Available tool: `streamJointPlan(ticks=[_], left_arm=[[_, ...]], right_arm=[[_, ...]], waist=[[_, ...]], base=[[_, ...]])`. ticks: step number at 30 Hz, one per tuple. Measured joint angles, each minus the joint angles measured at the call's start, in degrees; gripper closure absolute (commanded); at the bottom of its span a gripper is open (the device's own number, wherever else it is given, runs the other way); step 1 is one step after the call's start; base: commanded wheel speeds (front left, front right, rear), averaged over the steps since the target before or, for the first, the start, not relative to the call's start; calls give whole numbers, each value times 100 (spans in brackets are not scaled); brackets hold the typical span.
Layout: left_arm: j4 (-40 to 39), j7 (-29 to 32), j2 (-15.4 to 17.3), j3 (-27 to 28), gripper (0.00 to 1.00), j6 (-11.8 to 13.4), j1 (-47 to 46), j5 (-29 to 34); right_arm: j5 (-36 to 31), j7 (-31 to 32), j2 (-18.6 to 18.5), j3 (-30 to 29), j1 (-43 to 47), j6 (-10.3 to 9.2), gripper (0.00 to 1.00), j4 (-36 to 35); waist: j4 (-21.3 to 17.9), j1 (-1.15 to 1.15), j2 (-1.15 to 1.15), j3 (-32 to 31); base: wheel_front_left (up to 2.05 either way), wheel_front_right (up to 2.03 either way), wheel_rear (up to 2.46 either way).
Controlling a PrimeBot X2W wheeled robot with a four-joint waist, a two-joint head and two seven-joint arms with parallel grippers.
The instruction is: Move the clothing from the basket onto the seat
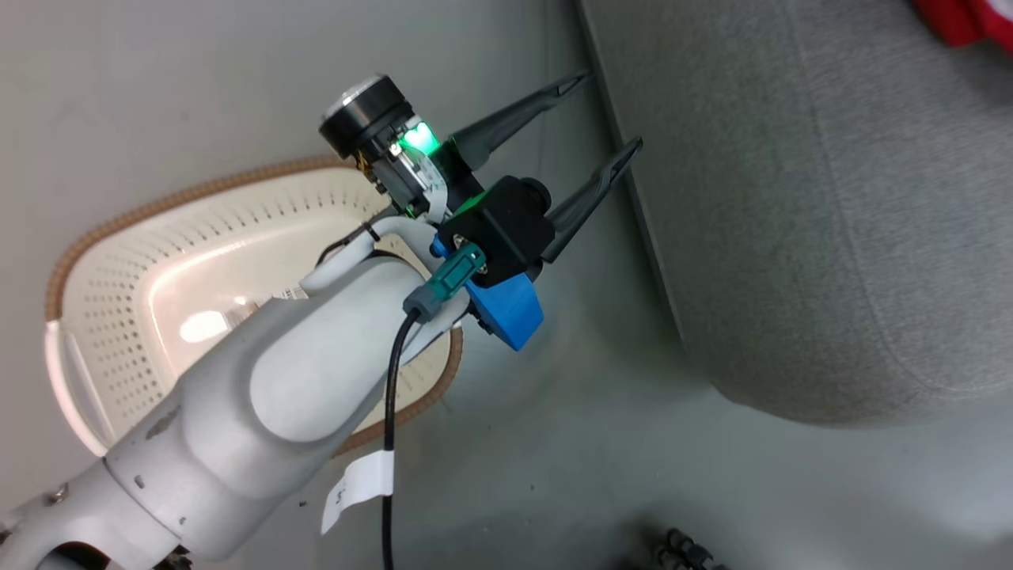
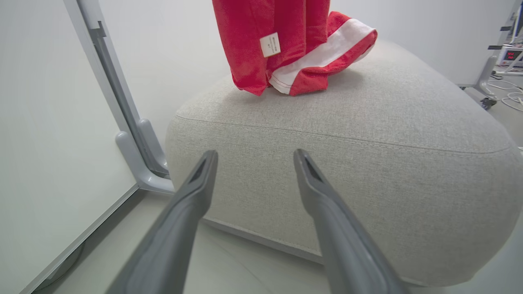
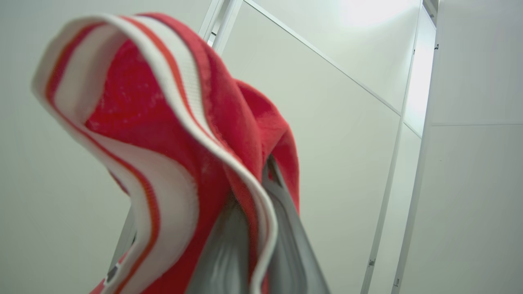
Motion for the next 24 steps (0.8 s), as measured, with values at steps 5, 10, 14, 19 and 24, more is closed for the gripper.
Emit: streamJointPlan(ticks=[5, 10, 14, 19, 24], left_arm=[[-244, 68, 185, 24, 0, 18, -148, 49], [-403, 91, 275, 43, 0, 49, -239, 74], [-483, 97, 298, 20, 0, 67, -245, 96], [-530, 99, 254, -15, 0, 67, -310, 94], [-534, 89, 247, -20, 0, 93, -359, 93]], right_arm=[[160, 0, -793, -740, -332, -1, 100, 431], [-25, -1, -912, -977, 16, 0, 100, 965], [-237, 0, -615, -913, 381, 0, 100, 1567], [-381, 1, -259, -787, 591, 0, 100, 2206], [-430, 0, -45, -788, 604, 0, 100, 2569]], waist=[[19, 0, 0, 521], [31, 0, 0, 857], [35, 0, 0, 978], [110, 0, 0, 1056], [190, 0, 0, 1112]], base=[[0, 0, 0], [0, 0, 0], [0, 0, 0], [0, 0, 0], [0, 0, 0]])
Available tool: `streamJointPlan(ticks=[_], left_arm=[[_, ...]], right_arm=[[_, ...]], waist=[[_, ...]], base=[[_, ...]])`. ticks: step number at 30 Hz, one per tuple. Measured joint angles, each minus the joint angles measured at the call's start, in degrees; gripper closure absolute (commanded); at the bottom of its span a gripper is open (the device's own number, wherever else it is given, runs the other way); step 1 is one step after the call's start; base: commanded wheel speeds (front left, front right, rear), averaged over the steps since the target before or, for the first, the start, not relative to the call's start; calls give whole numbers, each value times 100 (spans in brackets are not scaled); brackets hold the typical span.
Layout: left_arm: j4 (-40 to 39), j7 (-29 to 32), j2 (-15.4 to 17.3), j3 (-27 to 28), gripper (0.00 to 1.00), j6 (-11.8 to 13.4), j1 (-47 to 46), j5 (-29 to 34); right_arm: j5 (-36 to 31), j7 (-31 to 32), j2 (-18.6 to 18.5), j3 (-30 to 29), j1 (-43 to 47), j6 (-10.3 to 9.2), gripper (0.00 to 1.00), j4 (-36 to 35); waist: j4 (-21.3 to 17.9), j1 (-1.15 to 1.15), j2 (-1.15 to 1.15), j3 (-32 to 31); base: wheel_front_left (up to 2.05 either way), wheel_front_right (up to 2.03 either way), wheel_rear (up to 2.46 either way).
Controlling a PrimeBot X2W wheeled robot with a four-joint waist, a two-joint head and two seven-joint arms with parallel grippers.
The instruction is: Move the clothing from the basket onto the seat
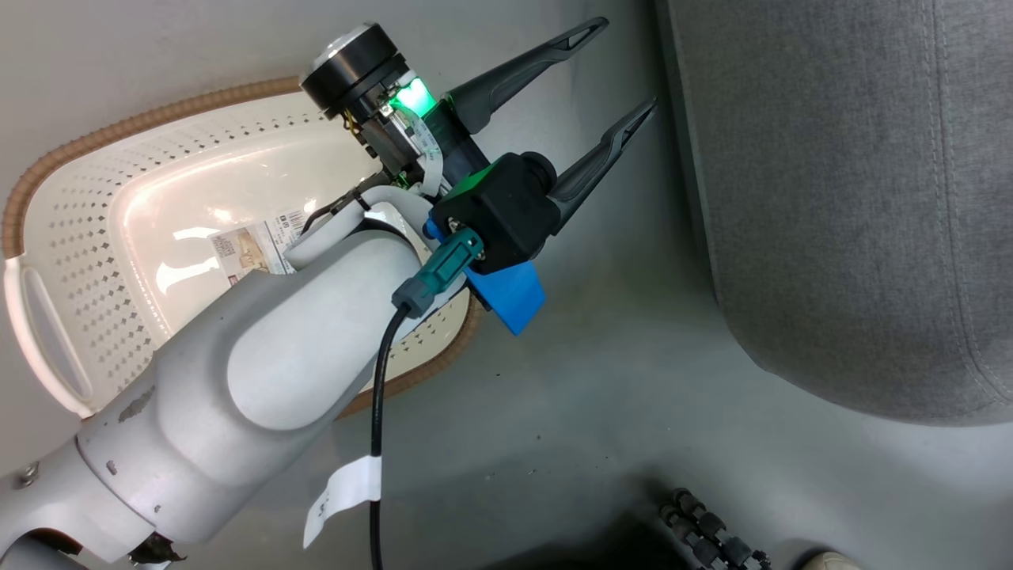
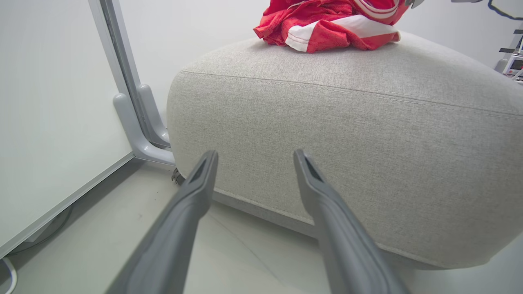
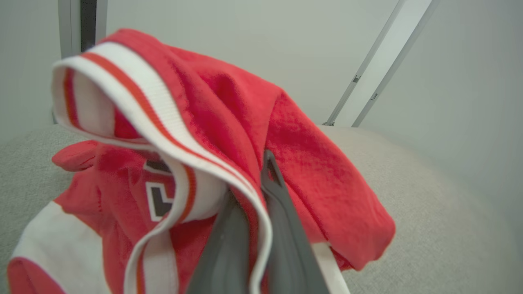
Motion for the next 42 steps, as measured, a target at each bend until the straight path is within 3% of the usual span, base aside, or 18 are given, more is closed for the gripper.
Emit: streamJointPlan(ticks=[1, 2, 3, 8, 19, 30, 42], left_arm=[[7, -8, -1, -2, 0, 1, -1, -5], [12, -18, -3, -3, 0, 5, -2, -7], [27, -34, -7, -3, 0, 16, -2, -9], [157, -165, -79, -13, 0, 55, 21, -57], [520, -371, -383, 214, 0, 205, 670, -378], [204, -380, -511, 1467, 0, 371, 1816, -510], [83, -381, -534, 3054, 0, 359, 3132, -274]], right_arm=[[-26, 0, 14, 2, 1, 0, 71, 47], [-37, 0, 21, -5, 0, 0, 8, 30], [-40, 0, 20, -13, -2, 0, 0, -26], [-10, 0, 16, 97, 248, 0, 0, -327], [74, 0, 285, 892, 1984, 0, 0, -1194], [99, 0, 705, 1947, 2843, 0, 0, -2111], [210, 0, 1068, 2727, 3483, -1, 0, -2270]], waist=[[17, 0, 0, 3], [33, 0, 0, 3], [49, 0, 0, -2], [100, 0, 0, -187], [198, -1, 0, -1256], [464, -1, 0, -2609], [1101, -2, 0, -3737]], base=[[0, 0, 0], [0, 0, 0], [0, 0, 0], [0, 0, 0], [0, 0, 0], [0, 0, 0], [0, 0, 0]])
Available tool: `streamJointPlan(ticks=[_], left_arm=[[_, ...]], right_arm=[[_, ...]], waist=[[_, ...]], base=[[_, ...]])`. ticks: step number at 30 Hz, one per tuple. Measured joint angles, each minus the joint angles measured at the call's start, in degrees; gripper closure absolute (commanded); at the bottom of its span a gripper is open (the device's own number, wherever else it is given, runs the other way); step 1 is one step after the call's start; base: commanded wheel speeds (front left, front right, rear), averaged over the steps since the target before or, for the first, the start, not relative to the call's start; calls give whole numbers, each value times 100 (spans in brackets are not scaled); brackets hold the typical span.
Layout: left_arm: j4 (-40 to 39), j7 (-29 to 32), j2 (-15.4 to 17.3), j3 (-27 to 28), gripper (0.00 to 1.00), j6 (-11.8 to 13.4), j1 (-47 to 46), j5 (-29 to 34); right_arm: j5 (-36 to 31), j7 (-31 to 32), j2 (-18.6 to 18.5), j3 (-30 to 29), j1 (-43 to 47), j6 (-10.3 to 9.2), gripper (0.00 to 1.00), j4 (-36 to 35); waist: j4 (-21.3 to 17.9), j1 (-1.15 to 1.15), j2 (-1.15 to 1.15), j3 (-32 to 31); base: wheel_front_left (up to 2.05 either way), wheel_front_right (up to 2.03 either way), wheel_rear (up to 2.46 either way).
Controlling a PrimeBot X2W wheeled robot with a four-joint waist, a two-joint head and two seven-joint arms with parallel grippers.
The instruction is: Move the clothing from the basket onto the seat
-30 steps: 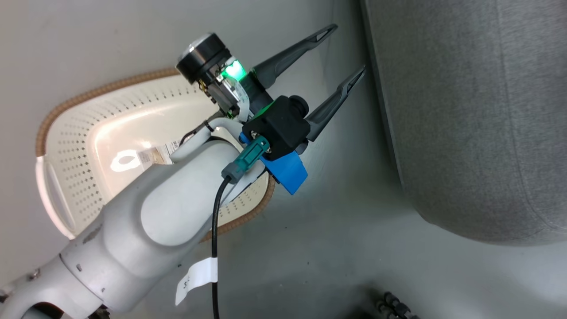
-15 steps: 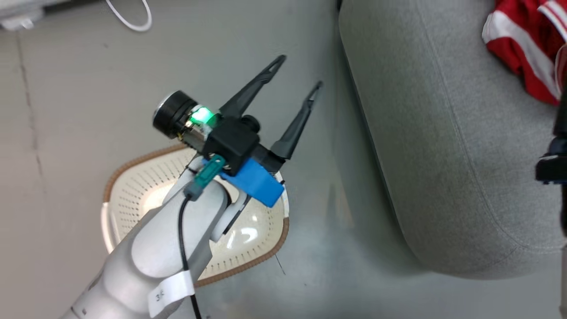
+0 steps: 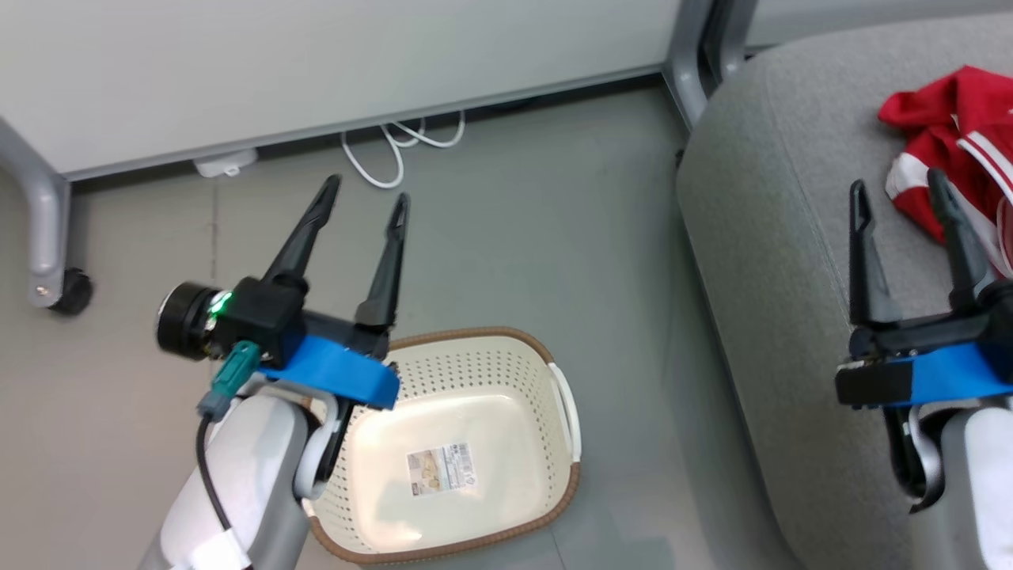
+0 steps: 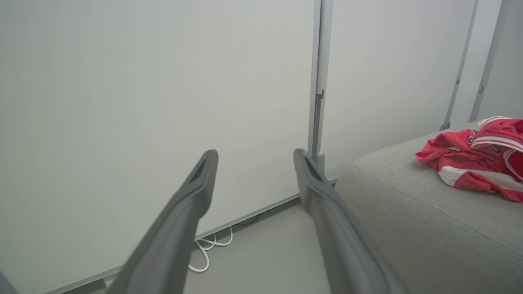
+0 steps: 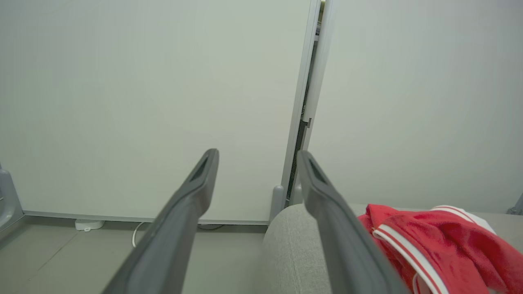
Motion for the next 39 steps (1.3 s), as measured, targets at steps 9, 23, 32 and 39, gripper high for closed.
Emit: streamJointPlan(ticks=[9, 23, 32, 39], left_arm=[[-53, -4, -186, 923, 0, -108, 841, 300], [-116, -5, -623, 1896, 0, -355, 1739, 730], [-159, -4, -775, 2228, 0, -448, 1922, 894], [-149, -5, -825, 2354, 0, -487, 1989, 961]], right_arm=[[131, 0, 230, 159, 594, 0, 0, 56], [209, 0, 424, 232, 1203, 0, 0, 319], [259, 0, 502, 227, 1299, 0, 0, 404], [287, 0, 530, 204, 1424, 0, 0, 474]], waist=[[386, 0, 0, -503], [537, 1, 0, -936], [610, 1, 0, -960], [642, 1, 0, -1008]], base=[[0, 0, 0], [0, 0, 0], [0, 0, 0], [0, 0, 0]])
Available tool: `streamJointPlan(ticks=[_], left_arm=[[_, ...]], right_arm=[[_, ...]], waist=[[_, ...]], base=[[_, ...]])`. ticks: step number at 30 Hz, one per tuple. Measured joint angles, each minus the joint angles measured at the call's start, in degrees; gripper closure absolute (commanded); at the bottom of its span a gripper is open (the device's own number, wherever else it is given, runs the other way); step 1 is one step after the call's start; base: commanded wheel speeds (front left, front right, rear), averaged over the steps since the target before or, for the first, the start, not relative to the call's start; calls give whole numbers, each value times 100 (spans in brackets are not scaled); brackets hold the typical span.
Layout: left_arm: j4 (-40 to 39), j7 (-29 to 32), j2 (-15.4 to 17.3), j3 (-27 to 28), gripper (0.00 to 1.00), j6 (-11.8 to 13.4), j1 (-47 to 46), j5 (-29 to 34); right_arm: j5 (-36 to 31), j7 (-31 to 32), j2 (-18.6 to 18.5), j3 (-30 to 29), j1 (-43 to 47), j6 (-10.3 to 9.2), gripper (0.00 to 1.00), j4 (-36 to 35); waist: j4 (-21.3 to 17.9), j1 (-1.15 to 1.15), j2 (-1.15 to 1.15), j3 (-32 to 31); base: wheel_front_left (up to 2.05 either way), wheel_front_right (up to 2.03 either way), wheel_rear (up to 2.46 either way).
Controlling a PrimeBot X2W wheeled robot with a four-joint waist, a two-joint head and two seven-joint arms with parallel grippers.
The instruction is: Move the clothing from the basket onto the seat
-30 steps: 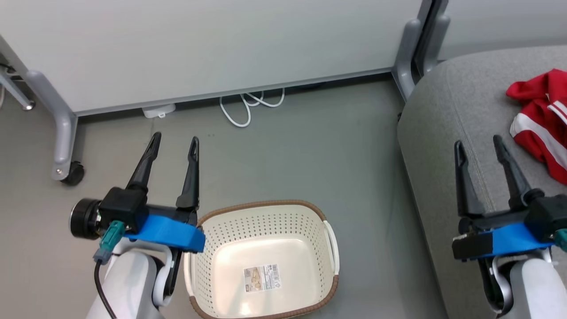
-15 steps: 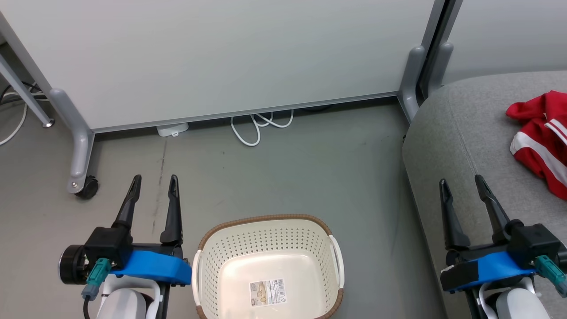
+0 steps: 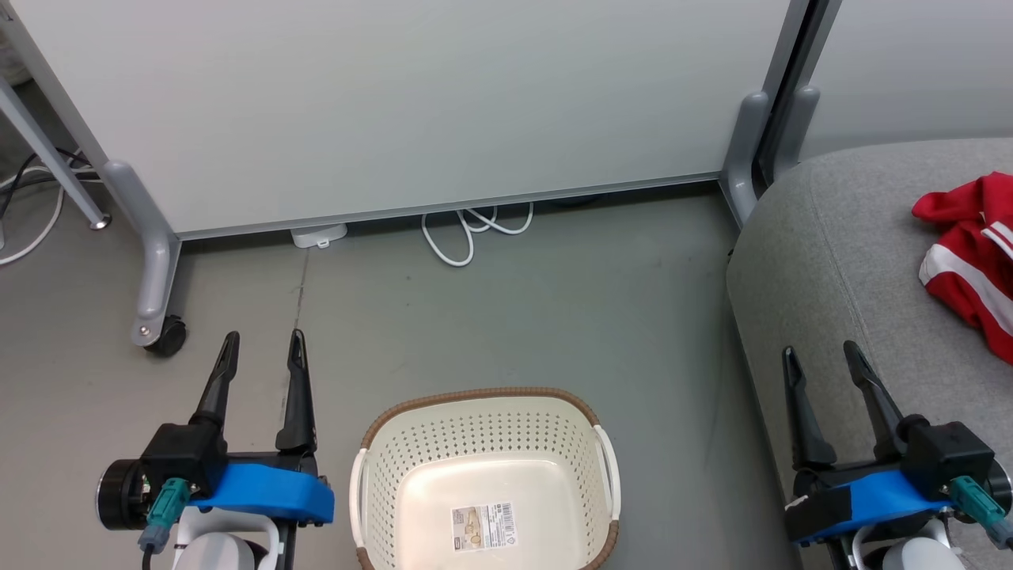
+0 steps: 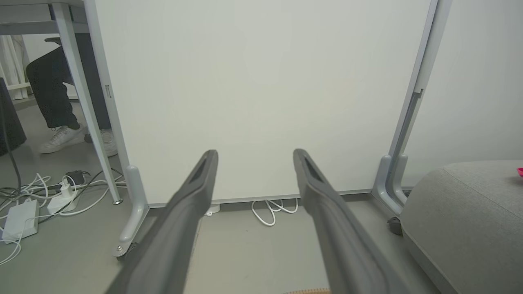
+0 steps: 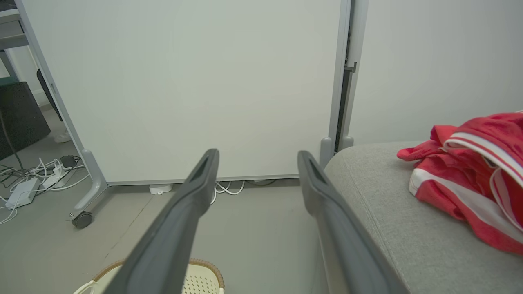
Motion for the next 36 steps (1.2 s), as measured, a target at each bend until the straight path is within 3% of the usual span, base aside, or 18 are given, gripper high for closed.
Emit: streamJointPlan(ticks=[12, 13, 19, 36], left_arm=[[13, 1, -30, 59, 0, -25, 30, 37], [24, 0, -30, 65, 100, -25, 34, 78], [303, 86, -48, 53, 100, -24, 243, -11], [231, 528, -53, 180, 100, -24, 251, -1861]], right_arm=[[-1, 0, 11, -2, 42, 0, 0, 30], [0, 0, 12, -5, 42, 0, 100, 30], [83, 49, 30, -4, 105, 0, 100, 299], [1954, 505, 34, -71, 106, 0, 100, 302]], waist=[[23, 0, 0, -9], [25, 0, 0, -8], [27, 0, 0, -12], [7, 0, 0, -61]], base=[[0, 0, 0], [0, 0, 0], [0, 0, 0], [0, 0, 0]])
